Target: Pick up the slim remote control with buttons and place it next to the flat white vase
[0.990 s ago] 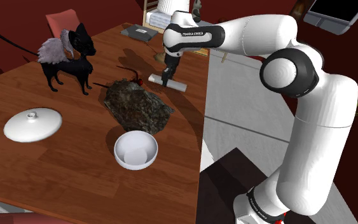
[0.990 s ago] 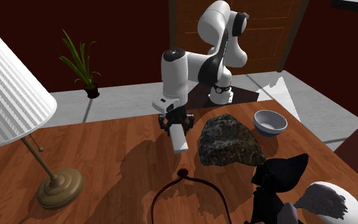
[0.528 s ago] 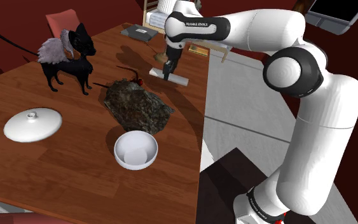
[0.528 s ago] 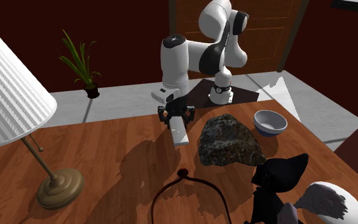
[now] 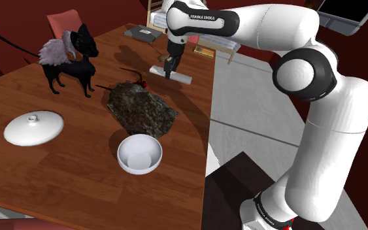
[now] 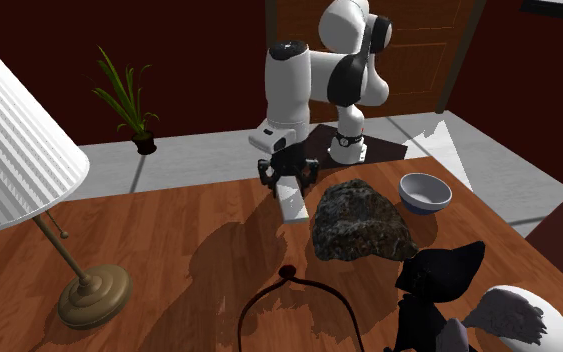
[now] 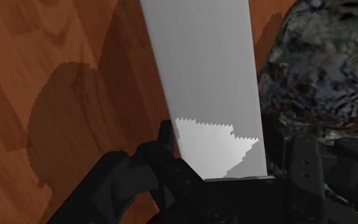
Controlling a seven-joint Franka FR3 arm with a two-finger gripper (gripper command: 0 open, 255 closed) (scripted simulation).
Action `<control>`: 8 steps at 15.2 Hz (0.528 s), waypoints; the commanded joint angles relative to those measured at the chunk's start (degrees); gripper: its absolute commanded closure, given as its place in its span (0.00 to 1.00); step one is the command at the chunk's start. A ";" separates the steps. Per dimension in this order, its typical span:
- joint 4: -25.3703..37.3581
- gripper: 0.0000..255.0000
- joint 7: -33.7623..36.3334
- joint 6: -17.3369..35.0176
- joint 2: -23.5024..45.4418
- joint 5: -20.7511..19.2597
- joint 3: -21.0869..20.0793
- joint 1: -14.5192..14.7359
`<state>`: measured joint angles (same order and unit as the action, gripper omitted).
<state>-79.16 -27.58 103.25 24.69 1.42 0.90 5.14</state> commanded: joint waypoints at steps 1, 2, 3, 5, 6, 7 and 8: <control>-0.13 1.00 2.28 -0.04 -0.22 -0.25 -0.61 1.62; -0.22 1.00 3.45 0.01 -0.28 -0.38 -0.94 2.47; -0.22 1.00 4.63 0.03 -0.29 -0.52 -1.28 3.31; 0.02 1.00 6.99 -0.01 -0.12 -0.78 -1.94 5.00; 0.28 1.00 8.16 -0.08 0.04 -0.91 -2.26 5.85; 0.61 1.00 9.34 -0.17 0.27 -1.05 -2.59 6.70; 1.04 1.00 10.51 -0.30 0.55 -1.19 -2.90 7.56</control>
<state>-79.03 -18.15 103.33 24.76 0.35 -1.73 11.95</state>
